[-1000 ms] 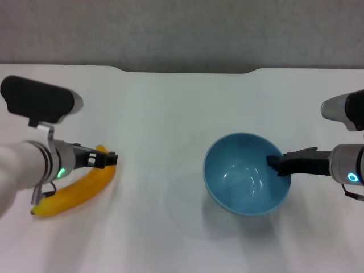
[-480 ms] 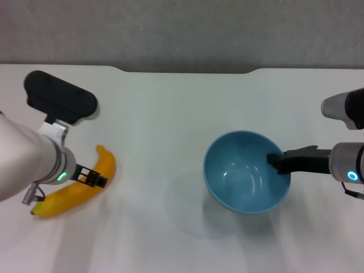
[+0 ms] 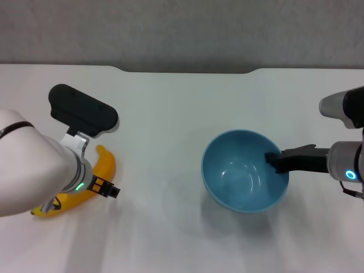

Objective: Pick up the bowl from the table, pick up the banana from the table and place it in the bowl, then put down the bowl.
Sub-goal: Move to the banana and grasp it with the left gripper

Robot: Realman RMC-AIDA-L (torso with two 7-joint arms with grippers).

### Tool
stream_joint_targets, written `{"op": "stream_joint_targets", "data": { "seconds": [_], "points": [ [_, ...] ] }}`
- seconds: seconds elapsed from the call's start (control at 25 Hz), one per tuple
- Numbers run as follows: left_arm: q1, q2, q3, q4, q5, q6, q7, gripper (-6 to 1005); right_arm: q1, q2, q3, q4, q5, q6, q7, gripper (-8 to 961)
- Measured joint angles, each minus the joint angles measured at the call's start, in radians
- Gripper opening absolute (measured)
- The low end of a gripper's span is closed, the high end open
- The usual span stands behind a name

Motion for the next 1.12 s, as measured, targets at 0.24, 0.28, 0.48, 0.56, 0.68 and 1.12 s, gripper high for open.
{"op": "stream_joint_targets", "data": {
  "seconds": [0.24,0.28,0.48,0.56,0.68,1.12],
  "points": [
    [-0.017,-0.011,-0.004,0.032,0.012,-0.025,0.0,872,0.0,0.0,-0.006,0.012,0.0,0.0,0.0,36],
    [-0.021,-0.013,-0.008,0.046,0.012,-0.034,0.0,872,0.0,0.0,-0.007,0.013,0.0,0.0,0.0,36],
    [-0.046,-0.02,-0.022,0.111,0.008,-0.071,0.0,872,-0.004,0.001,-0.008,0.027,0.0,0.001,0.0,36],
    [-0.05,-0.024,-0.03,0.135,0.009,-0.092,0.0,872,-0.006,0.001,-0.008,0.031,0.0,0.001,0.0,36],
    [-0.047,-0.024,-0.04,0.144,0.01,-0.113,0.0,867,-0.008,0.001,-0.008,0.036,0.0,0.002,0.0,36],
    [-0.035,-0.024,-0.101,0.2,0.012,-0.138,-0.001,840,-0.008,0.002,-0.01,0.038,0.0,0.001,0.0,35]
  ]
}}
